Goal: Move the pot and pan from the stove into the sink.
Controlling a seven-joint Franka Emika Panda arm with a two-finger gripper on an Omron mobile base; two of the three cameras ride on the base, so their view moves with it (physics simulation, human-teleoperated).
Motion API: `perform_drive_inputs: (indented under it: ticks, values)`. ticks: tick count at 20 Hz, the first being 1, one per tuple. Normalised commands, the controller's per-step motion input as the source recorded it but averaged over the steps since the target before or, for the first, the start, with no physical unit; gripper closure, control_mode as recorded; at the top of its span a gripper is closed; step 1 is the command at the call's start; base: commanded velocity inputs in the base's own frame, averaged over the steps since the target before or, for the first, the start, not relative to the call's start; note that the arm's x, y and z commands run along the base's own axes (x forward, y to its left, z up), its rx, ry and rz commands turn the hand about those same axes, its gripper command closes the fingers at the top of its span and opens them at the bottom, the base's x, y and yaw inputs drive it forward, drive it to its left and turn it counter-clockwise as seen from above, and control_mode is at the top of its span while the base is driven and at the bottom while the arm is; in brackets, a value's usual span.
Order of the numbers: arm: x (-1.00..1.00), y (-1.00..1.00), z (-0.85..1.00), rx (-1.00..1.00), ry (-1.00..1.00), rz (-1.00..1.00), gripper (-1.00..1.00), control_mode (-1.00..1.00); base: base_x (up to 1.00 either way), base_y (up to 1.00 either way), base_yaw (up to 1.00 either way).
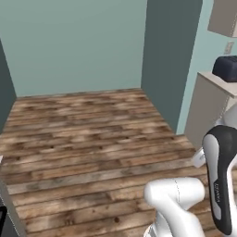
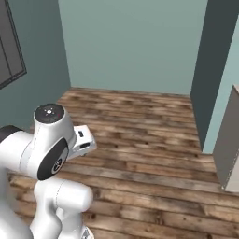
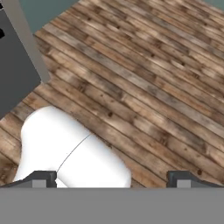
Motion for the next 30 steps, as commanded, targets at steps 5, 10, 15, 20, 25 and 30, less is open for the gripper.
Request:
perform_drive_inputs:
  ticks: [5,10,15,20,25,30]
  values:
    - [0.0,0.0,0.0,0.0,0.0,0.0,-1.0,1.0,0.37,-0.75,-0.11]
    - [0.0,0.0,0.0,0.0,0.0,0.0,-1.0,1.0,0.39,-0.71,-0.11]
    - [0.0,0.0,0.0,0.0,0.0,0.0,-1.0,1.0,0.42,-0.69,-0.11]
    - [0.0,0.0,0.0,0.0,0.0,0.0,-1.0,1.0,0.49,-0.66,-0.11]
    - [0.0,0.0,0.0,0.0,0.0,0.0,-1.0,1.0,0.52,-0.65,-0.11]
    - [0.0,0.0,0.0,0.0,0.0,0.0,-1.0,1.0,0.51,-0.69,-0.11]
